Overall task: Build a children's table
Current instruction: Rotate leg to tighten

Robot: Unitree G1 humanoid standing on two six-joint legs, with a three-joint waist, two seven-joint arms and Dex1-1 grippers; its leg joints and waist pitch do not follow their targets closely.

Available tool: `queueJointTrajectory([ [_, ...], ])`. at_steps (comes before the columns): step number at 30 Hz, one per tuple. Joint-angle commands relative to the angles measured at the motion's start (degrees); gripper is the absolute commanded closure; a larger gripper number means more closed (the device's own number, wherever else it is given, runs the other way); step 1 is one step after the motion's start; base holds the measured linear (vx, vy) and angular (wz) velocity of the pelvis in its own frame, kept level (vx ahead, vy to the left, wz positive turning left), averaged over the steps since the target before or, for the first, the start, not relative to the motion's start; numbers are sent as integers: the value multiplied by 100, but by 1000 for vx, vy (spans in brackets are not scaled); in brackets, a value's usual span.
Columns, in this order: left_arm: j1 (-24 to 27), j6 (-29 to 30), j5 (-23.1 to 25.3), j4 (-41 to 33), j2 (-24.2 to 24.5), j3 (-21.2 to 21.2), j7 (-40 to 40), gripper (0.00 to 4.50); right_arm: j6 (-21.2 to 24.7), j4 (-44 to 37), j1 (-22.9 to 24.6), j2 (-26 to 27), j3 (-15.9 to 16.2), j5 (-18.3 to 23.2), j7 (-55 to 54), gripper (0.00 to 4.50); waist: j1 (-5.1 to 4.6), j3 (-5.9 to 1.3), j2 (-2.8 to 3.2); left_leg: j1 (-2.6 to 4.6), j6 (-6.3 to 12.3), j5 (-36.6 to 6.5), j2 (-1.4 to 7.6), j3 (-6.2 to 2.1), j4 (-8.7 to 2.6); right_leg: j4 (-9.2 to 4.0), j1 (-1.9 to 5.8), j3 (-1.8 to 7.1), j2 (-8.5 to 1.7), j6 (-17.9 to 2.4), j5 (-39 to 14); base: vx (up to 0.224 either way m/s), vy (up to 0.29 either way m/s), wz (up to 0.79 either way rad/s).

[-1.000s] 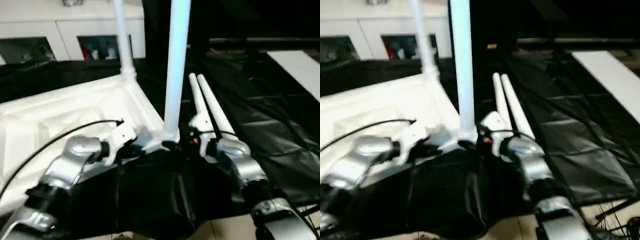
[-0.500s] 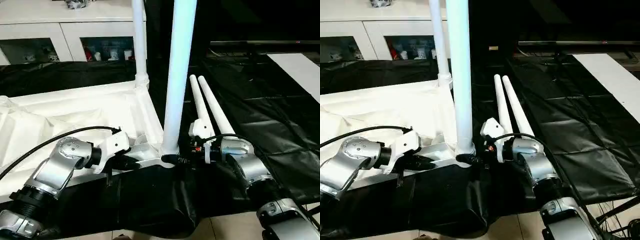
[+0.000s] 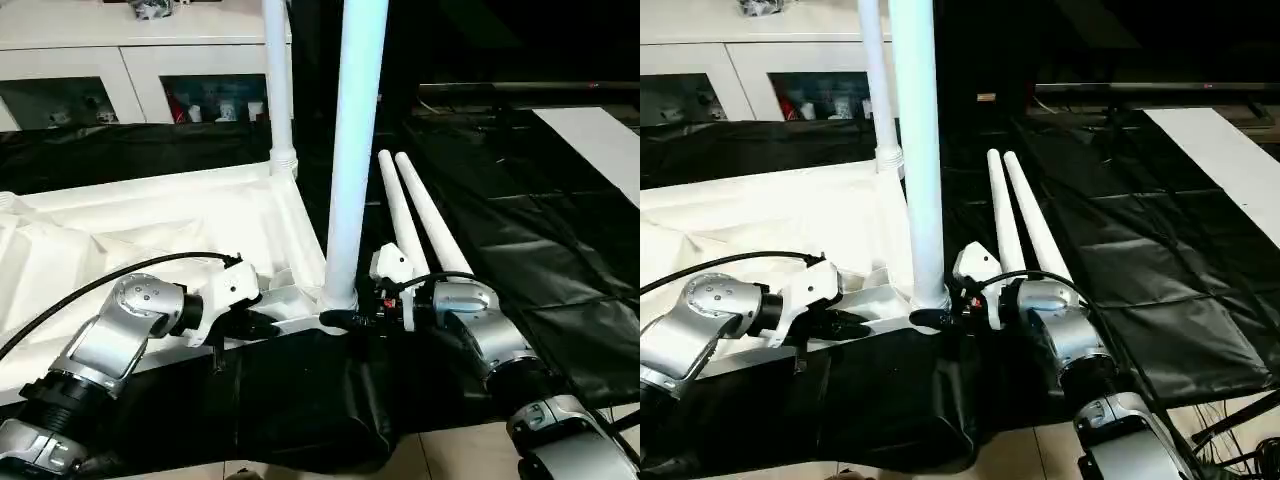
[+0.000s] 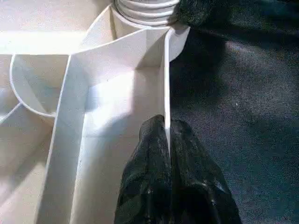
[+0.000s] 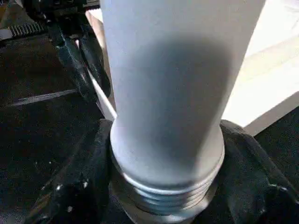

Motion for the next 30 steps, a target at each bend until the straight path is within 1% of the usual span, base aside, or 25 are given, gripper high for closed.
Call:
queueJointTrajectory([
  [1,5,103,70,18,-13,-76,40,450,-116,161,-188,83,-144,17,-282,175,0,-354,41,67,116,-1414,226,-61,-384,-397,271,278,-394,-1249,-1262,0,0,0],
  [2,-1,153,82,49,-38,-50,120,450,-110,230,-210,130,-191,13,-431,176,-4,-353,43,66,111,-1421,227,-64,-387,-397,270,277,-396,-1246,-1289,0,0,0],
  [3,-19,180,101,102,-78,-14,231,450,-108,329,-242,196,-250,4,-639,176,-29,-335,42,77,67,-1542,220,-68,-397,-419,255,277,-395,-1229,-1489,0,0,0],
  [5,-35,194,115,134,-102,4,293,450,-125,384,-259,236,-280,1,-753,177,-47,-329,42,76,31,-1609,213,-74,-402,-440,259,277,-404,-1180,-1678,0,0,0],
  [7,-148,264,195,300,-238,89,631,450,-130,617,-341,447,-422,-2,-1351,178,-64,-332,42,80,12,-1628,215,-76,-400,-456,249,286,-407,-1100,-1801,0,0,0],
  [9,-230,323,262,415,-346,148,907,450,-133,762,-391,613,-530,9,-1798,178,-79,-332,46,93,-40,-1651,207,-85,-409,-463,239,279,-402,-1075,-1888,0,0,0],
  [10,-288,362,304,494,-419,186,1089,450,-140,864,-431,727,-607,13,-2131,178,-81,-335,47,85,-58,-1643,211,-90,-410,-462,239,283,-412,-1061,-1894,0,0,0],
  [11,-288,362,304,494,-419,186,1089,450,-140,864,-431,727,-607,13,-2131,178,-87,-336,48,89,-72,-1674,211,-95,-415,-461,235,277,-405,-1054,-1891,0,0,0],
  [13,-388,413,363,614,-579,214,1377,450,-97,1118,-527,950,-746,-16,-2891,178,-95,-345,47,82,-75,-1633,206,-92,-410,-451,240,281,-402,-1062,-1778,0,0,0],
  [14,-405,426,373,634,-605,215,1420,450,-91,1163,-543,989,-768,-23,-3030,178,-107,-349,50,81,-79,-1600,209,-88,-409,-441,230,287,-405,-1081,-1723,0,0,0],
  [15,-518,542,421,766,-813,248,1715,450,-107,1495,-673,1236,-883,-110,-4016,178,-110,-348,53,76,-110,-1548,200,-89,-411,-438,237,283,-403,-1077,-1672,0,0,0],
  [16,-580,595,433,838,-923,267,1855,450,-101,1658,-742,1366,-950,-121,-4495,178,-119,-351,54,79,-140,-1524,198,-83,-408,-434,226,286,-404,-1083,-1643,0,0,0],
  [17,-580,595,433,838,-923,267,1855,450,-101,1658,-742,1366,-950,-121,-4495,178,-132,-357,73,95,-188,-1543,189,-85,-409,-436,218,281,-393,-1091,-1615,0,0,0],
  [18,-619,619,434,887,-989,277,1946,450,-106,1769,-792,1446,-999,-128,-4772,178,-130,-359,71,90,-195,-1553,194,-93,-410,-433,228,279,-402,-1087,-1593,0,0,0],
  [19,-705,642,478,1014,-1112,270,2116,450,-114,1974,-879,1642,-1129,-73,-5283,178,-134,-371,78,80,-183,-1535,199,-92,-408,-411,235,280,-393,-1084,-1404,0,0,0],
  [20,-780,652,517,1128,-1206,264,2255,450,-153,2119,-939,1782,-1200,-72,-5705,178,-143,-369,27,81,-173,-1486,193,-76,-410,-418,227,286,-384,-1085,-1335,0,0,0],
  [21,-815,657,535,1182,-1250,262,2322,450,-177,2184,-965,1844,-1228,-78,-5905,178,-128,-375,63,92,-194,-1448,188,-82,-405,-397,227,285,-392,-1105,-1250,0,0,0],
  [22,-832,655,544,1208,-1271,261,2353,450,-190,2213,-977,1874,-1237,-82,-5992,178,-134,-365,64,85,-203,-1473,188,-82,-412,-402,224,283,-388,-1082,-1265,0,0,0],
  [23,-901,597,565,1326,-1353,255,2456,450,-274,2299,-1005,1993,-1202,-131,-6178,178,-131,-365,4,87,-182,-1543,180,-70,-412,-419,224,279,-387,-1032,-1331,0,0,0],
  [24,-952,566,580,1408,-1409,248,2525,450,-351,2331,-1019,2089,-1148,-174,-6202,178,-110,-368,25,104,-183,-1579,187,-73,-407,-416,212,282,-398,-1014,-1365,0,0,0],
  [25,-955,563,581,1415,-1414,247,2531,450,-357,2333,-1020,2097,-1143,-176,-6198,178,-89,-358,30,100,-174,-1654,195,-72,-416,-430,213,286,-405,-963,-1449,0,0,0],
  [27,-978,559,589,1443,-1439,245,2561,450,-391,2371,-1049,2161,-1141,-179,-6167,178,-78,-351,11,87,-152,-1720,193,-77,-429,-440,217,288,-406,-878,-1560,0,0,0],
  [29,-993,573,593,1455,-1461,255,2578,450,-417,2416,-1089,2198,-1114,-218,-6164,178,-72,-348,10,91,-149,-1726,195,-78,-431,-446,209,291,-411,-850,-1623,0,0,0],
  [30,-970,533,596,1427,-1449,257,2552,450,-528,2424,-1132,2278,-1231,-48,-5746,178,-68,-350,24,89,-150,-1727,195,-79,-428,-446,210,293,-414,-846,-1621,0,0,0],
])
